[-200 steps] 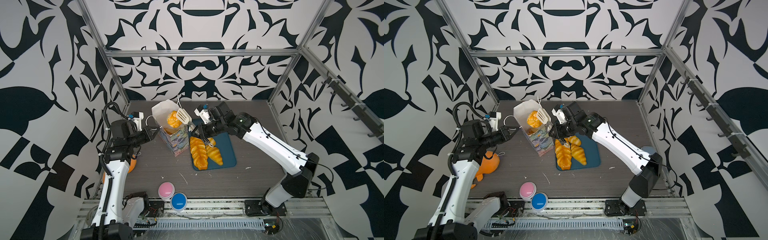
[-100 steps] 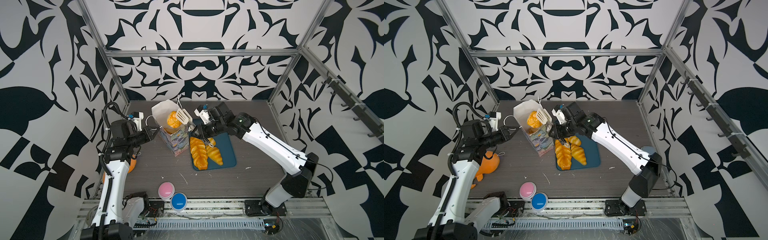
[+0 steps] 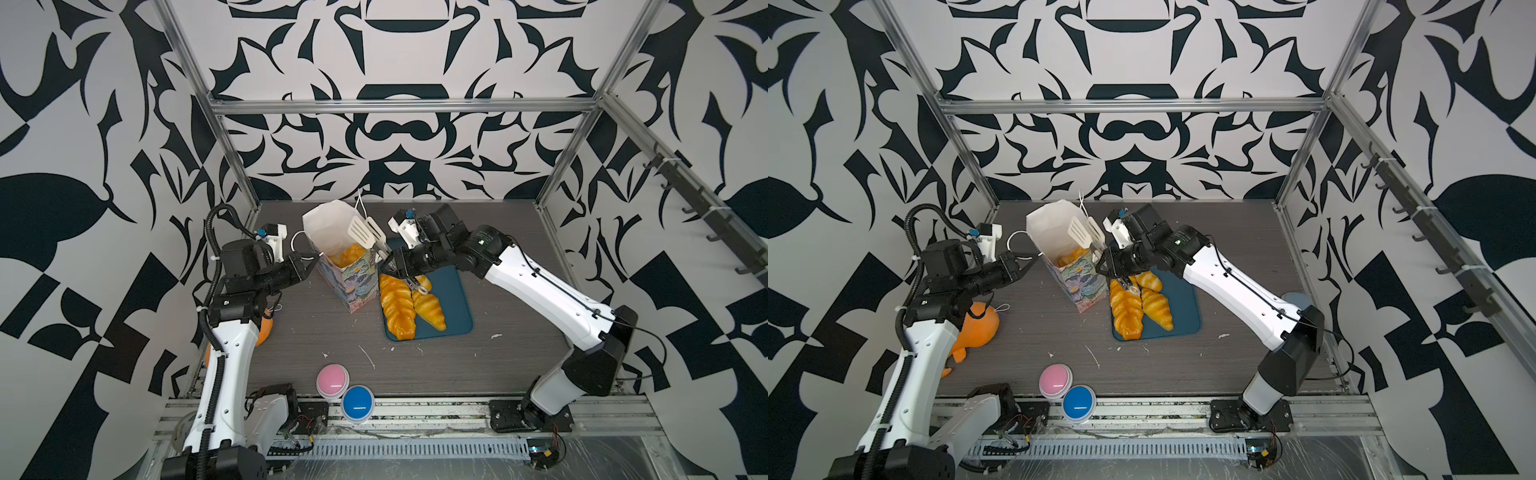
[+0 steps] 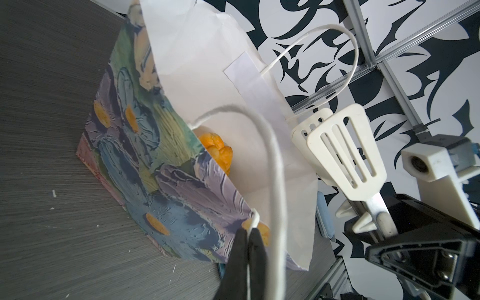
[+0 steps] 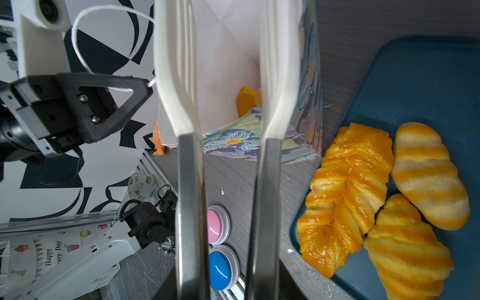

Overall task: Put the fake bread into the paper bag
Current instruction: 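Lower the knot roll into the bag and open the tongs, then withdraw the empty tongs with the right gripper back over the tray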

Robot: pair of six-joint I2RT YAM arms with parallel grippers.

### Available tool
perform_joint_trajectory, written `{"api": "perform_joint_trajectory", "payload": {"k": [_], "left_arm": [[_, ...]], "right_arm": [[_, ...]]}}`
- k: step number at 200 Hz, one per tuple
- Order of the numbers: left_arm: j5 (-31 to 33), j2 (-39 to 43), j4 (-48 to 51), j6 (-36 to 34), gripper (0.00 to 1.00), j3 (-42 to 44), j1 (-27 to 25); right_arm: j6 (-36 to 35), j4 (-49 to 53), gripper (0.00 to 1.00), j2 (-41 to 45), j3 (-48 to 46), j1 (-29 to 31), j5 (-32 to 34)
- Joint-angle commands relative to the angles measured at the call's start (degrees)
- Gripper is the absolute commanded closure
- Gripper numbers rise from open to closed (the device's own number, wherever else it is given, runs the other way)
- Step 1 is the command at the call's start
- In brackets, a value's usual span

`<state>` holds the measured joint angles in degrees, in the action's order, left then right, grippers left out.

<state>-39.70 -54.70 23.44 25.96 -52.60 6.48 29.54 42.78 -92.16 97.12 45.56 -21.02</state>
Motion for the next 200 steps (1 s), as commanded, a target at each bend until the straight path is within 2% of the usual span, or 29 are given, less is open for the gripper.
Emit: {"api": "perform_joint_trajectory", "payload": {"k": [1,100,200], "left_arm": [[0.1,0.6,1.3,-0.5,1.00,-1.3,0.2],[-0.3,0.3,0.8,0.1,1.00,-1.2,0.2],[-0.3,-0.1,0.3,0.4,1.00,-1.2,0.2]], "right_arm": [[-1.2,-2.0,0.60,3.7,0.9,0.3,0.8],[-3.3,3.4,0.61,9.1,2.8,0.2,5.5],[-4.0,8.6,0.61,15.6,-4.0,-2.5,8.8]]}}
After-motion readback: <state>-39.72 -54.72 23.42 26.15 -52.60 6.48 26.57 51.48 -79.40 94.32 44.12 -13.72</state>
